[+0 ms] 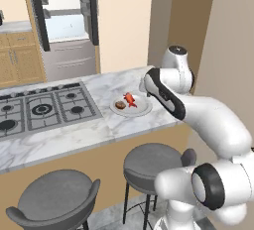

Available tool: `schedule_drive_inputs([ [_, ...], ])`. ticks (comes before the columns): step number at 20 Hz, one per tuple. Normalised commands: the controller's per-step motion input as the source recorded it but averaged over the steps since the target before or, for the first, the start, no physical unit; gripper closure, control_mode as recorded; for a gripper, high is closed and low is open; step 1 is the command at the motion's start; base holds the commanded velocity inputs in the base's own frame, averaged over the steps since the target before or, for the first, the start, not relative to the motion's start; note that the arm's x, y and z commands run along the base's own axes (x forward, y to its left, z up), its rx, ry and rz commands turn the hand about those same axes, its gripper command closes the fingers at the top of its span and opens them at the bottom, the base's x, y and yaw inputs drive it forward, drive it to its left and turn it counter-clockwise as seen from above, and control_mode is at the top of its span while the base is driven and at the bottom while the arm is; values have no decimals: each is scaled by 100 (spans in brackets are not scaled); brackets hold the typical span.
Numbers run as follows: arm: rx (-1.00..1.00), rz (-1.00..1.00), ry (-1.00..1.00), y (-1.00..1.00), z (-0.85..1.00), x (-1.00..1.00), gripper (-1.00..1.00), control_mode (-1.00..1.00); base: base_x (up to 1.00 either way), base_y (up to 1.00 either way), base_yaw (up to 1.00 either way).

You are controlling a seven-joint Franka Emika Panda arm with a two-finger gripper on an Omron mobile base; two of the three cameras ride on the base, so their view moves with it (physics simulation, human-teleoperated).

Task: Take the cheese, fish, and mushroom from the fridge and place them on the plate on the dining counter to create an appetizer plate.

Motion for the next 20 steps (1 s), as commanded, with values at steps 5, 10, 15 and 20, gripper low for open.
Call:
schedule_drive_inputs([
  [5, 0, 5, 0, 0, 0, -100, -100, -100, 0, 0, 0],
  [10, 0, 3, 0, 0, 0, -100, -100, -100, 0, 0, 0],
  [15, 0, 0, 0, 0, 0, -74, -100, -100, 0, 0, 0],
  [20, 0, 0, 0, 0, 0, -11, -100, 100, -41, 1, 1],
])
